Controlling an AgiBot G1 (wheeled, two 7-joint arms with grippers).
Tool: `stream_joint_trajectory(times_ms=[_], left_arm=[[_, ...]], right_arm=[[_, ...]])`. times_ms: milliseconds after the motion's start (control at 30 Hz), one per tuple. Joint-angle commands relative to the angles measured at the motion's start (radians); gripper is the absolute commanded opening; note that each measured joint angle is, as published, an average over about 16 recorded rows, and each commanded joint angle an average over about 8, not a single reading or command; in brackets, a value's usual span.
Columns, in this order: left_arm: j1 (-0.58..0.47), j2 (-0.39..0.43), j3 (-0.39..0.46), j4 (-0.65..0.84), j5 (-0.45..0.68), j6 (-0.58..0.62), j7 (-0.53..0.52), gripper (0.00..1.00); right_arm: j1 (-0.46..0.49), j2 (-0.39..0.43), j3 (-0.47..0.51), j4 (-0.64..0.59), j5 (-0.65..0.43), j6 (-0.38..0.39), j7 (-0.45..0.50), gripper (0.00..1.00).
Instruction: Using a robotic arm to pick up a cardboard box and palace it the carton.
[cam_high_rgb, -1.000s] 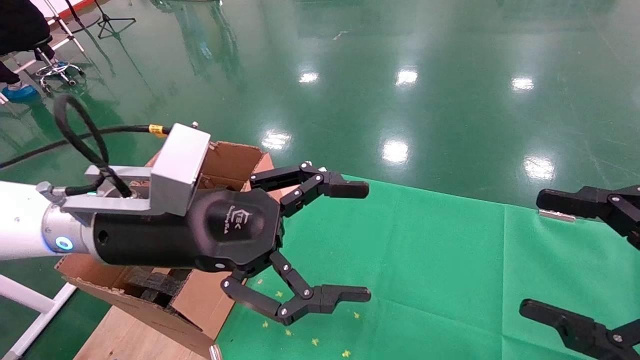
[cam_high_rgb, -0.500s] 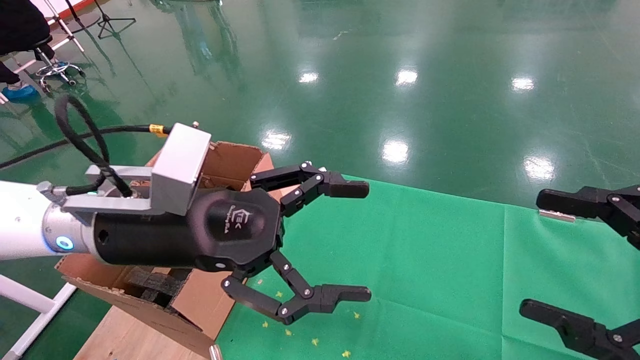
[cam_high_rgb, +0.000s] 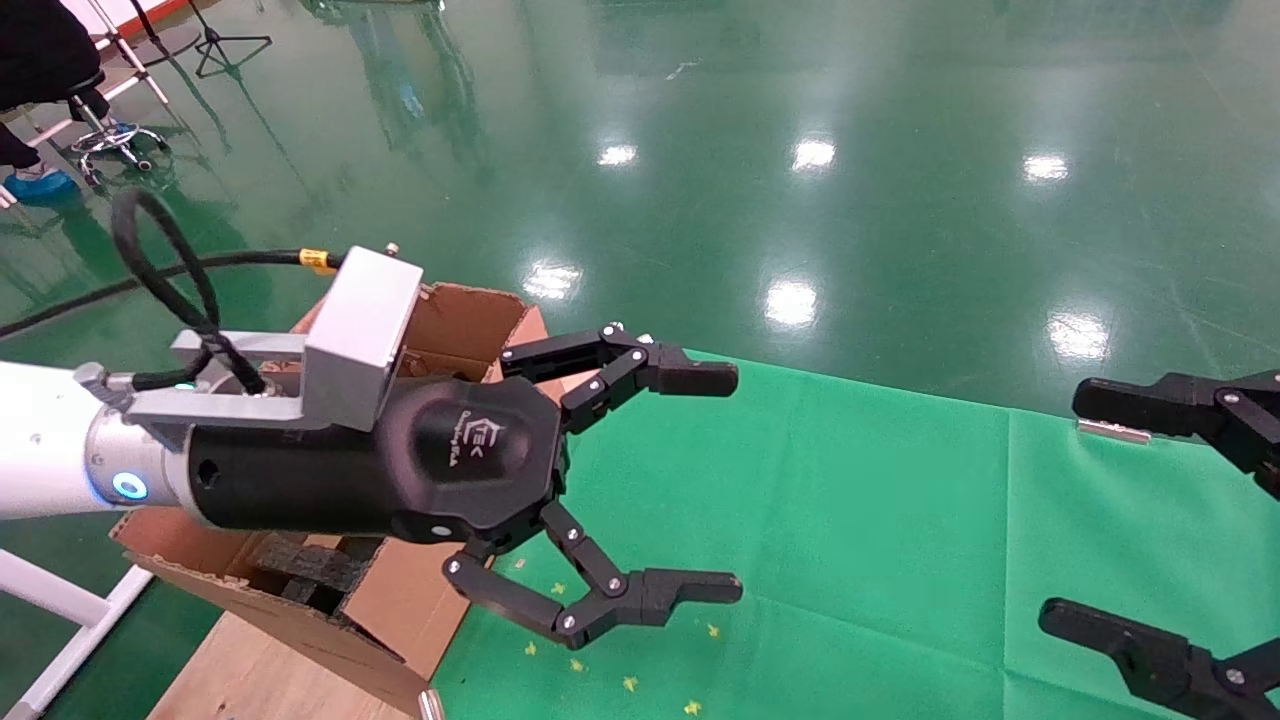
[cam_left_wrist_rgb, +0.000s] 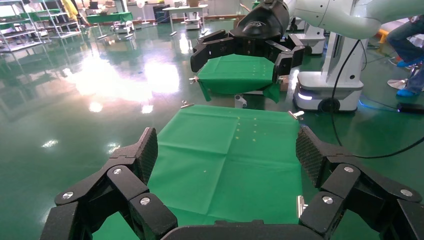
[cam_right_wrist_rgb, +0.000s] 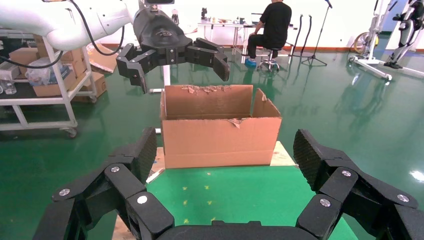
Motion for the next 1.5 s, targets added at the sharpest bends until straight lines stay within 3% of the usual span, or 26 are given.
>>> stream_joint_trajectory(times_ms=[33,1500], left_arm=[[0.000,0.000,0.000,0.000,0.000,0.000,0.000,1.00],[0.000,0.000,0.000,0.000,0.000,0.000,0.000,1.00]], right_arm=[[0.000,0.000,0.000,0.000,0.000,0.000,0.000,1.00],[0.000,0.000,0.000,0.000,0.000,0.000,0.000,1.00]])
